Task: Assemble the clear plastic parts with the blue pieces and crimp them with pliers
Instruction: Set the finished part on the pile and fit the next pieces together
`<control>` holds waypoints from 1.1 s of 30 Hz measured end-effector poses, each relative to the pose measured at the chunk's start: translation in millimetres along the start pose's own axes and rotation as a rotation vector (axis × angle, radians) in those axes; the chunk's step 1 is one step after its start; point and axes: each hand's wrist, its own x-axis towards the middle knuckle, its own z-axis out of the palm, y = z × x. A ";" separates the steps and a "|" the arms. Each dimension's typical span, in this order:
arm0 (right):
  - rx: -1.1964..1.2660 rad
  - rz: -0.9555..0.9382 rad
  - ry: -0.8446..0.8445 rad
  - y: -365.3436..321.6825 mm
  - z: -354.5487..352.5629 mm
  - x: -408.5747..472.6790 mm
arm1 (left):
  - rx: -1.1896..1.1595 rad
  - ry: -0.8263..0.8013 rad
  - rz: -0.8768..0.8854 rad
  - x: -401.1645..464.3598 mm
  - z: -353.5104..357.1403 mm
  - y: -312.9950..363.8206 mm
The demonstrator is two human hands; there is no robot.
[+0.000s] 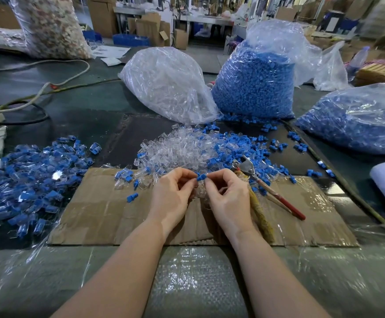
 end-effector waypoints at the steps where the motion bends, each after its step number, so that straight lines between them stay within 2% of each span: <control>1: -0.019 0.000 0.000 0.7 0.0 -0.2 | -0.014 -0.001 -0.006 -0.6 -0.3 1.0; 6: -0.155 0.014 -0.037 3.5 1.4 -1.6 | -0.060 0.004 -0.033 -1.9 -1.5 2.4; 12: -0.284 -0.059 -0.013 3.1 2.5 -3.7 | -0.054 0.024 -0.016 -2.2 -1.3 0.2; 17: -0.304 -0.107 -0.010 1.5 2.6 -4.7 | -0.063 0.042 -0.015 -1.8 -2.0 -1.1; 33: -0.387 -0.107 -0.060 1.5 2.2 -7.1 | 0.047 -0.057 0.049 -2.3 -3.4 -0.6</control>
